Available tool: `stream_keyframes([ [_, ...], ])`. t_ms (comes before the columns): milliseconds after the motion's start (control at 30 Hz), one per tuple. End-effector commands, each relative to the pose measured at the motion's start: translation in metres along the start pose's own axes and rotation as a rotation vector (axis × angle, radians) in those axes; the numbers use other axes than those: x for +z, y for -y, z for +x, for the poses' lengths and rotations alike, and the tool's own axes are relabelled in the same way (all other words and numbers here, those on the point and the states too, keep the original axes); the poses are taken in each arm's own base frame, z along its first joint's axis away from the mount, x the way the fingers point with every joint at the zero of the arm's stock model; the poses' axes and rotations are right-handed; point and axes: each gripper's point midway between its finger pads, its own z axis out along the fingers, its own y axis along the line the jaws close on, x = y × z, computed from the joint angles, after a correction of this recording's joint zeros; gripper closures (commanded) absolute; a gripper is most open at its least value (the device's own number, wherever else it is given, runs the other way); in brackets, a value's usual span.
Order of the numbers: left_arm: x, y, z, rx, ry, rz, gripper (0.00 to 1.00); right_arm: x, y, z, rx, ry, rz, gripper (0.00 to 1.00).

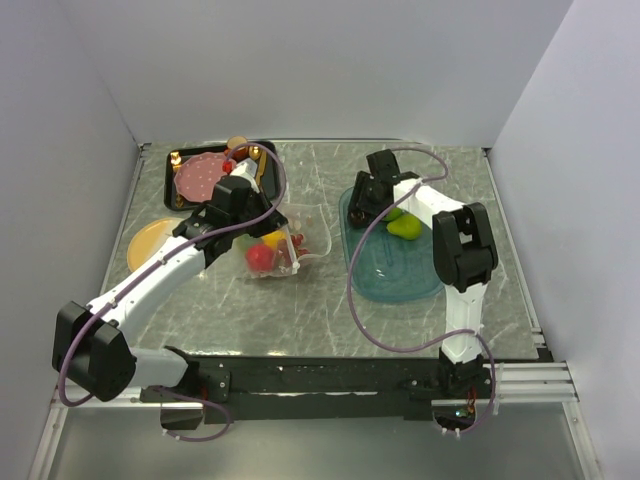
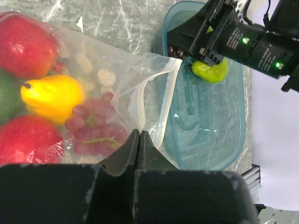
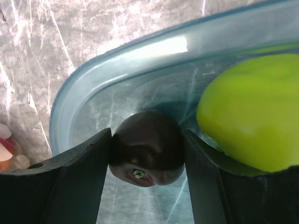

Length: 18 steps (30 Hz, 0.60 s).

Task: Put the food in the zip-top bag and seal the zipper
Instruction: Pick up the fake fruit from the bin.

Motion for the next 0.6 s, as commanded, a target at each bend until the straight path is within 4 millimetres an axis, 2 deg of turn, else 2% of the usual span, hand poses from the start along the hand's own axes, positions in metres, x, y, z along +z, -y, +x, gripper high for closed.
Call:
stream_keyframes([
  [0, -0.006, 0.016, -0.011, 0.003, 0.041, 0.058, 0.99, -0.016, 0.008, 0.002, -0.006, 0.021, 0.012, 0.63],
  [133, -0.005, 0.016, -0.010, 0.003, 0.035, 0.063, 0.99, -0.037, 0.002, -0.009, 0.000, 0.071, -0.010, 0.66],
  [200, -0.005, 0.016, -0.010, 0.003, 0.033, 0.063, 0.99, -0.045, 0.001, -0.008, 0.005, 0.078, -0.019, 0.66],
  [233, -0.005, 0.016, -0.010, 0.006, 0.034, 0.062, 0.99, -0.058, -0.004, -0.013, 0.007, 0.103, -0.043, 0.66],
  [300, -0.006, 0.015, -0.010, 0.005, 0.035, 0.058, 0.99, -0.070, -0.005, -0.011, 0.013, 0.120, -0.061, 0.66],
  [333, -0.006, 0.015, -0.010, 0.004, 0.036, 0.059, 0.99, -0.088, -0.018, -0.013, 0.015, 0.136, -0.132, 0.66],
  [400, -0.005, 0.016, -0.008, 0.005, 0.029, 0.065, 0.99, -0.102, -0.023, -0.008, 0.015, 0.144, -0.170, 0.66],
  [433, -0.005, 0.017, -0.009, 0.006, 0.028, 0.066, 0.99, -0.120, -0.033, -0.011, 0.016, 0.168, -0.216, 0.66],
  [567, -0.003, 0.019, -0.009, 0.004, 0.026, 0.077, 0.99, -0.149, -0.064, 0.004, -0.001, 0.183, -0.318, 0.65],
])
